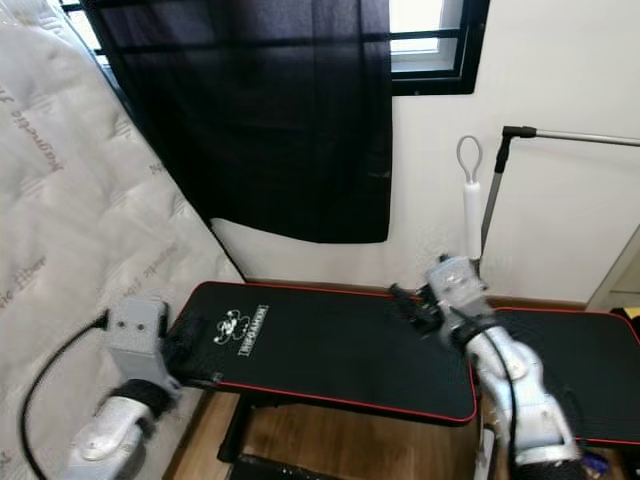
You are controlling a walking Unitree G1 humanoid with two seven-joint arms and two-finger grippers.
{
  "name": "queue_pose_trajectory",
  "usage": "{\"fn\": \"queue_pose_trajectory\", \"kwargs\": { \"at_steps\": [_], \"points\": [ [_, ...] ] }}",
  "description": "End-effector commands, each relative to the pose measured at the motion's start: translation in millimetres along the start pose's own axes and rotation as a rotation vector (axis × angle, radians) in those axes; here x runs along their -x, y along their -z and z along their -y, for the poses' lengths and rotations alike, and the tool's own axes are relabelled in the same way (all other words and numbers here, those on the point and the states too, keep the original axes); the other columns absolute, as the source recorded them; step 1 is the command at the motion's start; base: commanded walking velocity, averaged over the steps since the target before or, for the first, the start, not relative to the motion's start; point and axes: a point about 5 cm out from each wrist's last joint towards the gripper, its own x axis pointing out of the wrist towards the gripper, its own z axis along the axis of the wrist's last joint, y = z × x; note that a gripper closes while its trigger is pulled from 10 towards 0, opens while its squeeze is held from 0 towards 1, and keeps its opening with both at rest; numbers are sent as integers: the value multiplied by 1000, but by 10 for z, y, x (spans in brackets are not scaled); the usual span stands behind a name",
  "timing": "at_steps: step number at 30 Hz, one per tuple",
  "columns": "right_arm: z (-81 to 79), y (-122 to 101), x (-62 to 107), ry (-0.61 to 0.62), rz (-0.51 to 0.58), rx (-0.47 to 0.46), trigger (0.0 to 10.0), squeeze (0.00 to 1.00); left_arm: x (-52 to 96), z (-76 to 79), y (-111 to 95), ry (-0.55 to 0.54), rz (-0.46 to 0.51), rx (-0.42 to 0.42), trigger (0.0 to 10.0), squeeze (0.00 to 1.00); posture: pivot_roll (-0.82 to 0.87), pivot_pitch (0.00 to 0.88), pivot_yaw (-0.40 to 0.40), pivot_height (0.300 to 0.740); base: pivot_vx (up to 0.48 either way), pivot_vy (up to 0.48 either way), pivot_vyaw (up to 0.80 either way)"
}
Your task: Sweep floor
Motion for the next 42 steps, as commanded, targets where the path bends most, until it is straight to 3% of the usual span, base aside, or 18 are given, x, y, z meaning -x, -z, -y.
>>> {"fn": "queue_pose_trajectory", "kwargs": {
  "at_steps": [1, 7, 22, 25, 32, 33, 36, 37, 39, 42],
  "points": [
    [-28, 0, 17, -14, -10, -26, 10000, 0, 24, 29, 10, 4, -6, 29, 10000, 0, -67, 0, -7, 740, 304, 0, -569],
    [-50, 22, -19, -26, 3, -34, 10000, 0, 36, 58, 71, -26, -3, 81, 10000, 0, -57, 0, -20, 740, 333, 0, -495],
    [-103, -22, -15, -68, 8, 4, 10000, 0, 37, 61, 66, -17, -4, 85, 10000, 0, -63, 0, -6, 740, 332, 0, -107],
    [-108, -61, 5, -133, 24, 4, 10000, 0, 45, 78, 47, 4, 12, 91, 10000, 0, -61, 0, -5, 740, 85, 0, 0],
    [-68, -246, 176, -342, 94, -96, 10000, 0, 74, 113, 54, 44, 1, 92, 10000, 0, -60, 0, -8, 740, 0, 0, 0],
    [0, -320, 274, -418, 114, -126, 10000, 627, 86, 146, 55, 75, -1, 93, 10000, 0, -57, 0, -10, 740, 0, 0, 0],
    [29, -333, 298, -432, 114, -117, 10000, 627, 91, 160, 55, 86, -2, 92, 10000, 0, -57, 0, -11, 740, 0, 0, 0],
    [60, -331, 311, -438, 106, -92, 10000, 1000, 102, 180, 57, 104, -4, 94, 10000, 0, -57, 0, -9, 740, 0, 0, 0],
    [148, -279, 279, -378, 61, -11, 10000, 1000, 119, 218, 64, 139, -12, 99, 10000, 0, -56, 0, -8, 740, 0, 0, 0],
    [180, -259, 269, -352, 44, 16, 10000, 1000, 128, 233, 66, 152, -15, 99, 10000, 0, -55, 0, -8, 740, 0, 0, 0]
  ]
}}
